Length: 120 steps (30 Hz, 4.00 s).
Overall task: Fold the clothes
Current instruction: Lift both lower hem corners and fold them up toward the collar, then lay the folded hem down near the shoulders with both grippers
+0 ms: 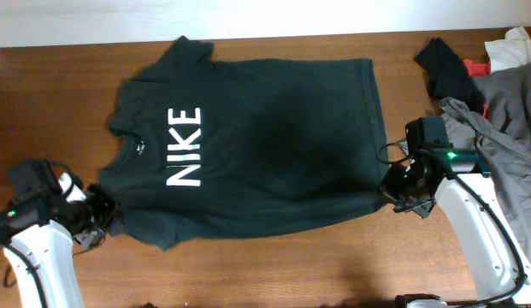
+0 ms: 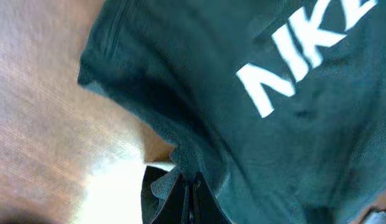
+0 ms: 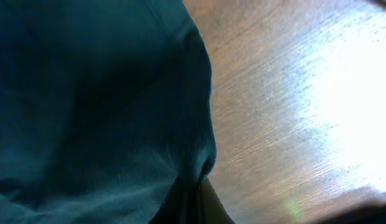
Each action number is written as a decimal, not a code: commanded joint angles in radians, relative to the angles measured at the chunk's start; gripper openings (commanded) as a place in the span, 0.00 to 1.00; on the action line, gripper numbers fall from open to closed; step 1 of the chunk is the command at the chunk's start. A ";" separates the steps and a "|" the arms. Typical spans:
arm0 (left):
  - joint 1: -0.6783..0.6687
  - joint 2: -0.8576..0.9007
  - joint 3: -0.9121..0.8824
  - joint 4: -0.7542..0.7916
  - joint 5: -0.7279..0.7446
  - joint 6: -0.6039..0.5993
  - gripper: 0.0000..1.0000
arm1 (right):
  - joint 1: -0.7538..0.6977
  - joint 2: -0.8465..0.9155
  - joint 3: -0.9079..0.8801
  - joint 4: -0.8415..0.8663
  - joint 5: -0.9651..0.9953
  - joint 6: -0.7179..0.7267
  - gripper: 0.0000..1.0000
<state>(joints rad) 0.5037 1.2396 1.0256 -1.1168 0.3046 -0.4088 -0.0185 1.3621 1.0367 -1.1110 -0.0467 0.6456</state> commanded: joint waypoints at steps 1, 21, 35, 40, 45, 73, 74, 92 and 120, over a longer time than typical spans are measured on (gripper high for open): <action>-0.023 -0.018 0.071 0.001 0.042 -0.014 0.01 | 0.005 -0.017 0.060 0.003 -0.021 -0.006 0.04; -0.269 0.028 0.266 0.229 -0.130 -0.076 0.01 | 0.005 -0.006 0.111 0.112 -0.039 0.018 0.04; -0.314 0.251 0.266 0.481 -0.156 -0.076 0.01 | 0.005 0.187 0.111 0.388 -0.031 0.020 0.04; -0.314 0.352 0.266 0.531 -0.176 -0.076 0.01 | 0.005 0.267 0.111 0.470 -0.024 0.020 0.04; -0.314 0.462 0.266 0.590 -0.182 -0.076 0.01 | 0.005 0.356 0.111 0.570 -0.024 0.020 0.04; -0.338 0.640 0.266 0.793 -0.208 -0.069 0.01 | 0.005 0.459 0.111 0.772 0.014 0.020 0.19; -0.338 0.641 0.266 0.793 -0.217 -0.069 0.01 | 0.005 0.465 0.111 0.772 0.016 0.020 0.19; -0.337 0.623 0.402 0.890 -0.216 0.084 0.83 | 0.005 0.451 0.274 0.755 0.051 -0.262 0.70; -0.340 0.742 0.373 0.188 -0.219 0.006 0.01 | 0.005 0.425 0.146 0.311 -0.011 -0.335 0.04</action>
<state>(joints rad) 0.1684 1.9484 1.4288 -0.9272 0.0887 -0.3893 -0.0185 1.7870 1.2137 -0.8242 -0.0242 0.3428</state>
